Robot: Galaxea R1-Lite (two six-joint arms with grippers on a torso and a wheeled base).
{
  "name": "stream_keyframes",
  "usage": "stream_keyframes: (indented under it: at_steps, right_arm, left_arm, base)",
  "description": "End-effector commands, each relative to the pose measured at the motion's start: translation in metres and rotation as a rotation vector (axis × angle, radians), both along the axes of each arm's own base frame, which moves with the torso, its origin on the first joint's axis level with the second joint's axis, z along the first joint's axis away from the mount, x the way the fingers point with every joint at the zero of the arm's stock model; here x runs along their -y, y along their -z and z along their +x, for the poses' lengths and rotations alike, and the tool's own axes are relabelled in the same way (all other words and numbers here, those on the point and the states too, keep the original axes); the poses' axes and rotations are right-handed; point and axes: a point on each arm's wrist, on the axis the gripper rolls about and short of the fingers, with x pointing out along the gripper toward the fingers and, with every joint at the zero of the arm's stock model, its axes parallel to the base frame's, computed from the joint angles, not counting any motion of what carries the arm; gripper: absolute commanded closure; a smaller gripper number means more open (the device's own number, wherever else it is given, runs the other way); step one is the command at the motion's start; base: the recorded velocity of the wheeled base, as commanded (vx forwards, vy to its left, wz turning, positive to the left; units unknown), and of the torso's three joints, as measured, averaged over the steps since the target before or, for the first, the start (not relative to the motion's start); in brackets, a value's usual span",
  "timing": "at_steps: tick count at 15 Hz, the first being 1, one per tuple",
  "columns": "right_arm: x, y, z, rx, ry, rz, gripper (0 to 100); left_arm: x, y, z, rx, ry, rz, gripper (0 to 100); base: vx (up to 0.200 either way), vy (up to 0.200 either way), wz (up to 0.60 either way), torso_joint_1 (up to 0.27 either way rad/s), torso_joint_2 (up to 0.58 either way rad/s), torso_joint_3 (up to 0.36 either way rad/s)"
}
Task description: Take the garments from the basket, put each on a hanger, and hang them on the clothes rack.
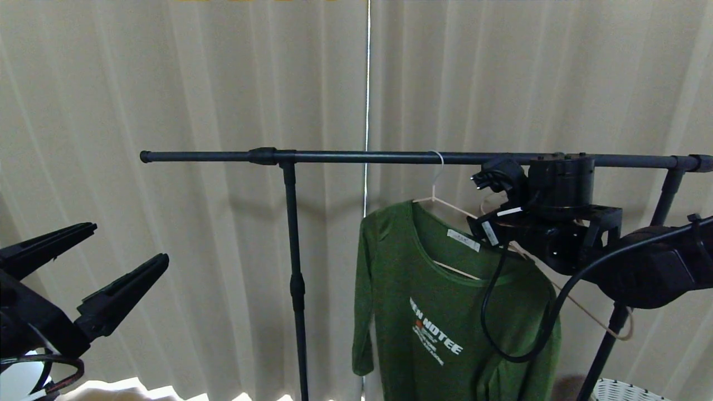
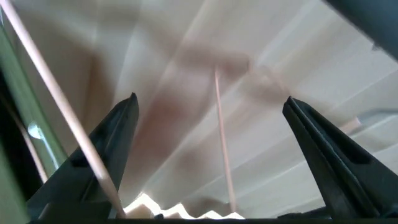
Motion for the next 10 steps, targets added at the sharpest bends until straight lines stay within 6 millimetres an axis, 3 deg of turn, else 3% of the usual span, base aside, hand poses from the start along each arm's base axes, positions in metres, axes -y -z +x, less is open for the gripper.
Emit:
stream_keyframes:
  at_steps: [1,10]
  right_arm:
    - [-0.0006,0.002,-0.0019,0.0,-0.04,0.015,0]
    - [-0.0056,0.0096,-0.0032,0.038,-0.272,0.11,0]
  left_arm:
    - [-0.0001,0.0,0.0002,0.0,-0.002,0.0,0]
    - [-0.0006,-0.0013,-0.0012,0.009,-0.004,-0.002,0]
  base:
    - [0.0,0.0,0.0,0.0,0.0,0.0]
    - [0.0,0.0,0.0,0.0,0.0,0.0]
